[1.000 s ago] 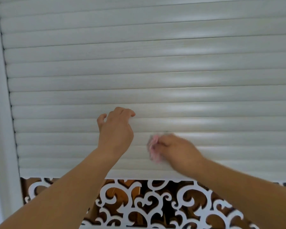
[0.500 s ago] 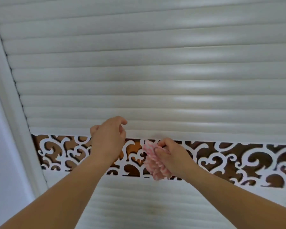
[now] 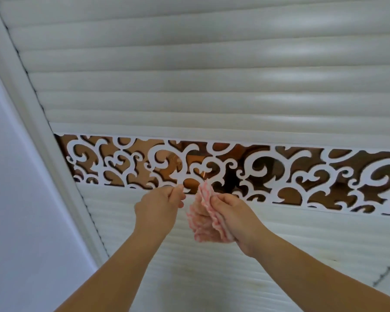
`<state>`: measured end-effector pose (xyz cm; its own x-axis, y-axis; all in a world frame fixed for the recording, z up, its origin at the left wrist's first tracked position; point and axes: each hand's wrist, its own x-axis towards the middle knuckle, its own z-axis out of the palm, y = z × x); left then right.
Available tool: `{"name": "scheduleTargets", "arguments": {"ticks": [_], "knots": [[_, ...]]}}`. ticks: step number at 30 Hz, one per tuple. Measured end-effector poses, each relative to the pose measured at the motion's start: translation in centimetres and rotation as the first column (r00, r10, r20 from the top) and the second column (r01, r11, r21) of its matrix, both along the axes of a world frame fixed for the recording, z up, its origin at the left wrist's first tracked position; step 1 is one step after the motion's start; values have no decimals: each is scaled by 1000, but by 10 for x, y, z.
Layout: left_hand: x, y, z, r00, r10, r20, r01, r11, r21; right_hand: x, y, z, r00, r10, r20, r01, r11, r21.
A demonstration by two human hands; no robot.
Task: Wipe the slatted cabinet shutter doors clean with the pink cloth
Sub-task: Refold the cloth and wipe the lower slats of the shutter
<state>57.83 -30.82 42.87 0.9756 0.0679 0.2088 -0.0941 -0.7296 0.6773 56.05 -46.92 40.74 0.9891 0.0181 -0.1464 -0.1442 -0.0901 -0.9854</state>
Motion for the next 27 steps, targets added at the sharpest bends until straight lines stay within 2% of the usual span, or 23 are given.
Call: {"name": "scheduleTargets", "arguments": {"ticks": [3,7,11,14,19,24,27], "knots": [[6,10,-24,996,-32,-89,24,995,-95,10,23,-18,997,19,-72,-8,989,145],[11,39,-59,964,-136,-229,39,924,-381,25,61,-52,983,16,-182,30,969,247],[25,75,-107,928,-145,-342,-42,873,-486,34,93,-92,961,104,-255,-2,929,370],[29,96,-145,897,-154,-415,-138,792,-594,38,114,-131,948,87,-305,34,928,370],[33,116,-219,798,-237,-554,-363,545,-756,51,127,-203,929,126,-348,10,931,364],[33,123,-307,803,-108,-586,-498,416,-760,59,125,-279,904,207,-376,-37,911,412],[34,125,-354,826,-80,-559,-494,377,-784,63,125,-329,913,255,-319,-161,942,294]]}}
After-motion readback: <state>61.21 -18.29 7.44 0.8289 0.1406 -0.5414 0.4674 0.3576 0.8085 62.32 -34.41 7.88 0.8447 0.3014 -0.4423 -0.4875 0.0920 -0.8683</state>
